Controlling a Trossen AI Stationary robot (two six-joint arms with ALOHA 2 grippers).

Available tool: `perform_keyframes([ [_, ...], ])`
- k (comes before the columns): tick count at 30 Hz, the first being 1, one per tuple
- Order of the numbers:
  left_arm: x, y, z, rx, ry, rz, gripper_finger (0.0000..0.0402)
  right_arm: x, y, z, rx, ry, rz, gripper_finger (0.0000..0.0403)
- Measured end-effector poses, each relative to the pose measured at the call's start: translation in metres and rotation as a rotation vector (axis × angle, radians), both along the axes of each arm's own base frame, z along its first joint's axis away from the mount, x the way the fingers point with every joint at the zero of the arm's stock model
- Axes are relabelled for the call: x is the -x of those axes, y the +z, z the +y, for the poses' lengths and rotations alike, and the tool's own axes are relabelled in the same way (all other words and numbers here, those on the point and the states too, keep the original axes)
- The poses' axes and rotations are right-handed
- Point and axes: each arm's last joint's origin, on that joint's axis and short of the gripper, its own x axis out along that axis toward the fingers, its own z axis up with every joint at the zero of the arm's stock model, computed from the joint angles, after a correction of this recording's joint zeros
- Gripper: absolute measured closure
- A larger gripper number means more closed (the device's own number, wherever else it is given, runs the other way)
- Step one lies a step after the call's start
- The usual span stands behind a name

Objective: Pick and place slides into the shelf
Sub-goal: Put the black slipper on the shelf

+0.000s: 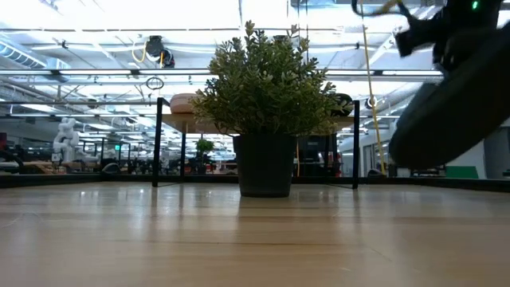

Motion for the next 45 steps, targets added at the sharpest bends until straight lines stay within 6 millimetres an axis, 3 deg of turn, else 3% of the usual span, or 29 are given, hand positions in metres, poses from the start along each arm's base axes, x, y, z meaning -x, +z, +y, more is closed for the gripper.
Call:
perform_keyframes([
  [10,0.0,0.0,0.0,-0.003,-0.002,0.003,0.0147,-0.001,0.065,0.02,-0.116,-0.111,-0.145,0.0402],
  [15,0.0,0.0,0.0,-0.015,0.002,0.011,0.0147,-0.005,0.093,0.021,-0.14,-0.187,-0.233,0.0402],
  [22,0.001,0.0,0.001,-0.042,0.027,0.02,0.0147,-0.022,0.13,0.012,-0.037,-0.199,-0.381,0.0403],
  [33,0.001,0.0,0.001,-0.042,0.028,0.03,0.0147,-0.083,0.174,-0.038,0.212,-0.132,-0.467,0.0403],
  [40,0.003,-0.003,0.001,-0.044,0.028,0.069,0.0147,-0.129,0.173,-0.087,0.29,-0.088,-0.468,0.0403],
  [45,0.006,-0.007,0.001,-0.036,0.034,0.107,0.0147,-0.144,0.16,-0.121,0.366,-0.132,-0.394,0.0403],
])
